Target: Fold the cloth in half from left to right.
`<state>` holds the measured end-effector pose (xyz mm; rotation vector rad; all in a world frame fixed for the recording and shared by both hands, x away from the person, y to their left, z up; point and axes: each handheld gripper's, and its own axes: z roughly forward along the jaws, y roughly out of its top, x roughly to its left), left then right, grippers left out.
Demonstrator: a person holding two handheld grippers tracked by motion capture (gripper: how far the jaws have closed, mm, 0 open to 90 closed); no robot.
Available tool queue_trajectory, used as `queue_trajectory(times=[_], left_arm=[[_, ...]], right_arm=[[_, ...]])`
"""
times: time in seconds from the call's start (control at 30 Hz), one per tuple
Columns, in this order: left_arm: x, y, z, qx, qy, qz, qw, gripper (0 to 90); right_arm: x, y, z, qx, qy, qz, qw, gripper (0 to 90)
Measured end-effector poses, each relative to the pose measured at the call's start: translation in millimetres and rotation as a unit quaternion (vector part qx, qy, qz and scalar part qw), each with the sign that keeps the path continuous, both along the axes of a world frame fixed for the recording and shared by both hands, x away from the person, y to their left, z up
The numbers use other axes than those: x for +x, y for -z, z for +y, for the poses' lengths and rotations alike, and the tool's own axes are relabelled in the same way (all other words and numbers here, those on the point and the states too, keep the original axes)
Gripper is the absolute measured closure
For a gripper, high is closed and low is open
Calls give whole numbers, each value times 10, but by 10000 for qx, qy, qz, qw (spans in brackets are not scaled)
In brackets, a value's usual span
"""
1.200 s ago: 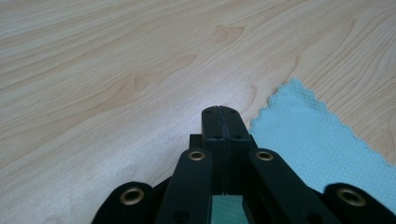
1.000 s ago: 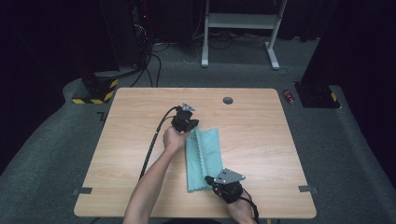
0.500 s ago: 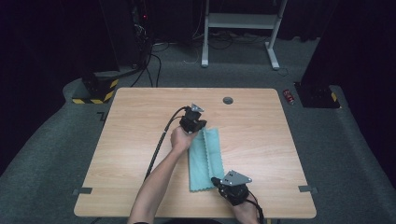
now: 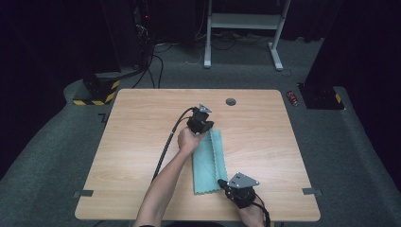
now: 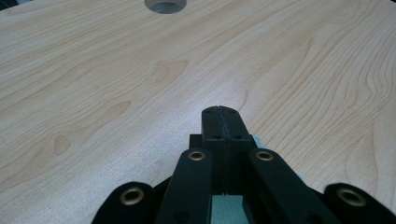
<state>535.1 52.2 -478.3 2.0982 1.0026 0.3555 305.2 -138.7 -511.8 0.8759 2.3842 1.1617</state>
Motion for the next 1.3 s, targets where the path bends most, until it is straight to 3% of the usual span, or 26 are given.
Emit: queue_trajectory(times=[0.47, 0.67, 1.03, 1.2, 1.3], left_arm=[[16, 85, -139, 213, 46, -43, 9998, 900], [35, 140, -190, 160, 23, 47, 9999, 897], [73, 190, -241, 223, -47, 14, 9997, 894], [83, 200, -235, 141, -45, 37, 9999, 884], [71, 169, -222, 91, -51, -31, 9999, 830]], right_arm=[[19, 69, -50, -31, 78, 126, 9999, 893], [19, 99, -60, -89, 99, 178, 9998, 876], [30, 99, -83, -267, 161, 226, 9993, 870], [23, 100, -93, -377, 278, 105, 9988, 770], [33, 93, -103, -341, 320, 97, 9989, 726]])
